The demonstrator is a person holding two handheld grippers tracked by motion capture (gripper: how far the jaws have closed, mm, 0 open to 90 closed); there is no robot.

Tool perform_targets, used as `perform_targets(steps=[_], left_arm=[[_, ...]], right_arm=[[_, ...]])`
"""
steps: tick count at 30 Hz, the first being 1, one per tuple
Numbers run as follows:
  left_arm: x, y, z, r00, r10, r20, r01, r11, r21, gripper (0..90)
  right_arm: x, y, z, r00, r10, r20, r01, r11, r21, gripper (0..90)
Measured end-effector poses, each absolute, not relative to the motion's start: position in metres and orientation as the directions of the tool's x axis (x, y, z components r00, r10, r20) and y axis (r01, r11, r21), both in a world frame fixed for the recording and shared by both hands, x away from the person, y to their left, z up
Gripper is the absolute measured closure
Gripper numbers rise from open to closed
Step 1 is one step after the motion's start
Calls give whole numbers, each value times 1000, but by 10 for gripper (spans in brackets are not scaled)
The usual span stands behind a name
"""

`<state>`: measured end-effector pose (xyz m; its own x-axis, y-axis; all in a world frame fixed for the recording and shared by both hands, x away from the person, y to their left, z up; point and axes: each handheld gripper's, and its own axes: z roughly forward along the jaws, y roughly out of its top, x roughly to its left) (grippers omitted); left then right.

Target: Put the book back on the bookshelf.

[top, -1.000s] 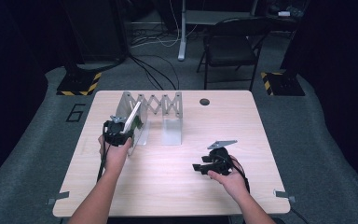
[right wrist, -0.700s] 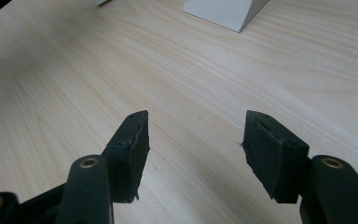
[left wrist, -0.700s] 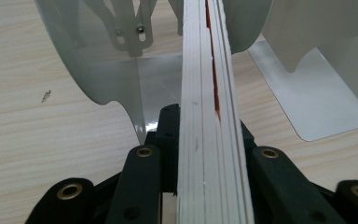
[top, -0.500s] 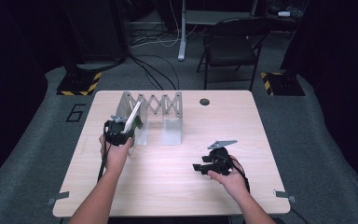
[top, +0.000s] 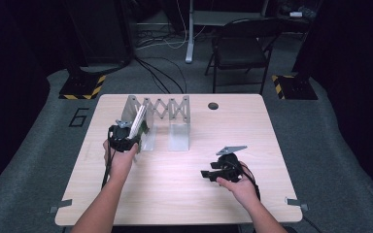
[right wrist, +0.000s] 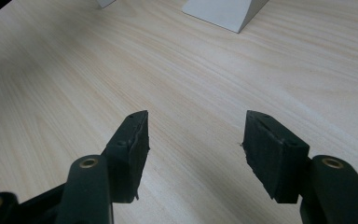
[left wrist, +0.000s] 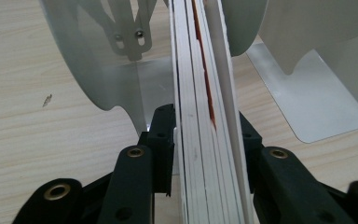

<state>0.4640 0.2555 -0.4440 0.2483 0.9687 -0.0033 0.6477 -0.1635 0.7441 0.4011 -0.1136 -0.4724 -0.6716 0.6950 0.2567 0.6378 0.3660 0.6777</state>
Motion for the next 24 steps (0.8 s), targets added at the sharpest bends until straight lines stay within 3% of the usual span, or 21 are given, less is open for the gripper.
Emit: perform_targets(steps=[12,24], left_arm=[[455,253,-430,252,967,22,621,-179,763,520],[446,251,-420,263,965,12,600,-173,781,479]], right_arm=[[400,-113,-472,-672,694,258,639,367,676,403],[399,-112,-471,-676,690,258,634,367,681,401]])
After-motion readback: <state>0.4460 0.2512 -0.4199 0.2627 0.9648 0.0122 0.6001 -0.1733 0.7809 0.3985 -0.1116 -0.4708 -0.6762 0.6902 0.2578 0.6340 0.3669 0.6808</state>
